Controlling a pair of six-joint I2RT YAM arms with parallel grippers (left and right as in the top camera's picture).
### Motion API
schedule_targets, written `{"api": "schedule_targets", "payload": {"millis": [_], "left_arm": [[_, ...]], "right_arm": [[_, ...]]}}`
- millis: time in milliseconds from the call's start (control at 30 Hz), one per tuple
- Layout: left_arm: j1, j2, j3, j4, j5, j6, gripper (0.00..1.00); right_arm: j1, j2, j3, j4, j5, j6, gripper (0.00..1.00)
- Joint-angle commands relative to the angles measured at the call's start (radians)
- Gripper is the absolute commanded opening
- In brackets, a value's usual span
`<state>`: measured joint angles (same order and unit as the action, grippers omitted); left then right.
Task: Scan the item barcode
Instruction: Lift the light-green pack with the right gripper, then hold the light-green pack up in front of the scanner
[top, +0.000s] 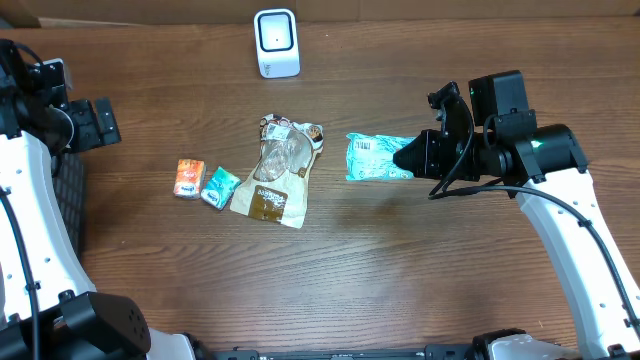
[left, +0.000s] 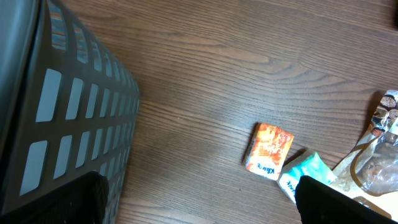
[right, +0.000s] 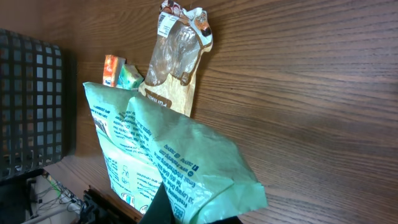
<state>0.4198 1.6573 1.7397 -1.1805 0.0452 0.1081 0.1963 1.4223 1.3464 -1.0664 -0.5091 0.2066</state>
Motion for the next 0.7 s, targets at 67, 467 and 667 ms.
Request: {"api": "schedule_targets", "payload": {"millis": [67,467,667], "left_arm": [[0.005,0.003,-0.004,0.003,-0.001,0.012,0.99],[0.005,0.003,-0.004,0.003,-0.001,0.012,1.0],[0.005,0.003,-0.004,0.003,-0.001,0.012,0.99]], "right_arm": [[0.001,0.037,0.108,-0.044,-0.003,0.006,0.04],[0.171,0.706,1.171,-0.324,0.56,-0.017,0.04],[0.253,0.826,1.209,-0.105,0.891,-0.152,0.04]]}}
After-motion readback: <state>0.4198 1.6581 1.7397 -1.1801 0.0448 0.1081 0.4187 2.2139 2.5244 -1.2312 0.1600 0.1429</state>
